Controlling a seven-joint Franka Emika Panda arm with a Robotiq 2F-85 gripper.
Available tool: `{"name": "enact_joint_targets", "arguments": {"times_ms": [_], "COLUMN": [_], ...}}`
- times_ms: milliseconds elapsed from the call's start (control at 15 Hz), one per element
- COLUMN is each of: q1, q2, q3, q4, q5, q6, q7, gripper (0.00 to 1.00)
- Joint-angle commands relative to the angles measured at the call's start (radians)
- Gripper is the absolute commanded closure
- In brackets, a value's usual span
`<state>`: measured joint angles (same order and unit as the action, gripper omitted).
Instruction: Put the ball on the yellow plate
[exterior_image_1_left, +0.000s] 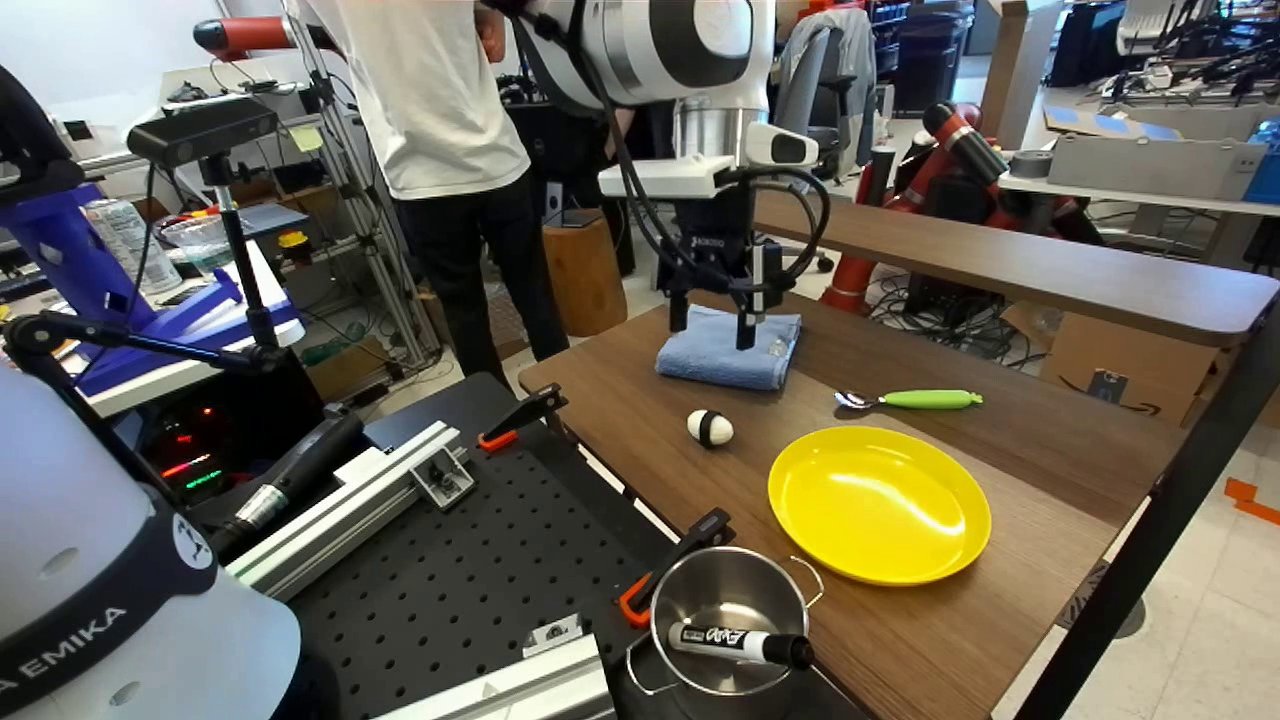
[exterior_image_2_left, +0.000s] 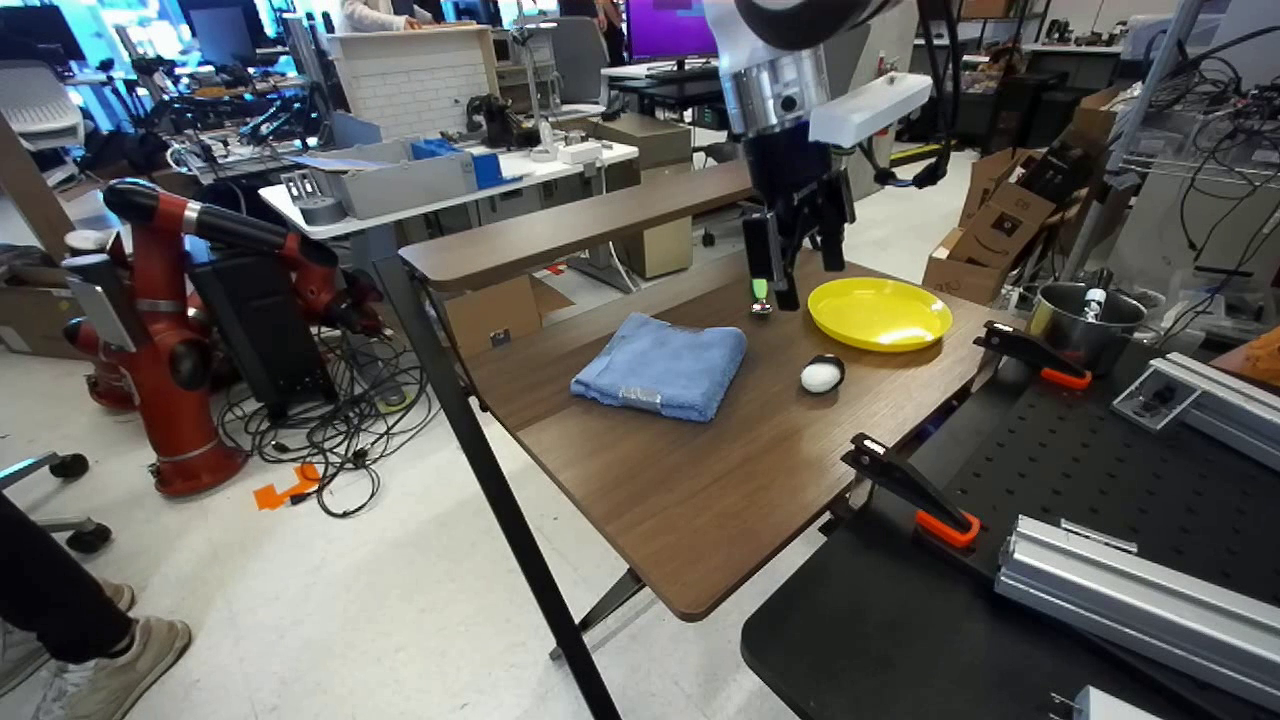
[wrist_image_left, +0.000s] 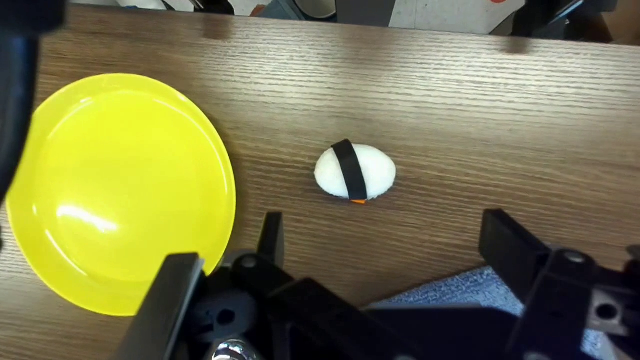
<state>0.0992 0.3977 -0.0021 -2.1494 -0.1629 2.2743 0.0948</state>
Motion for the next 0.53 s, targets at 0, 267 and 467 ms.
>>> {"name": "enact_joint_targets", "arguments": {"times_ms": [0,267,467], "q1": [0.009,0.025,0.041], "q2": [0.059,0.128,0.174], "q3": [-0.022,-0.047,-0.056], "q4": [0.006,-0.003,0.0], "q5": [-0.053,-0.076,-0.084], "q6": [0.078,0.178,0.231], "q7": [0.041,0.083,0.103], "gripper": [0.0,0.0,0.0]}}
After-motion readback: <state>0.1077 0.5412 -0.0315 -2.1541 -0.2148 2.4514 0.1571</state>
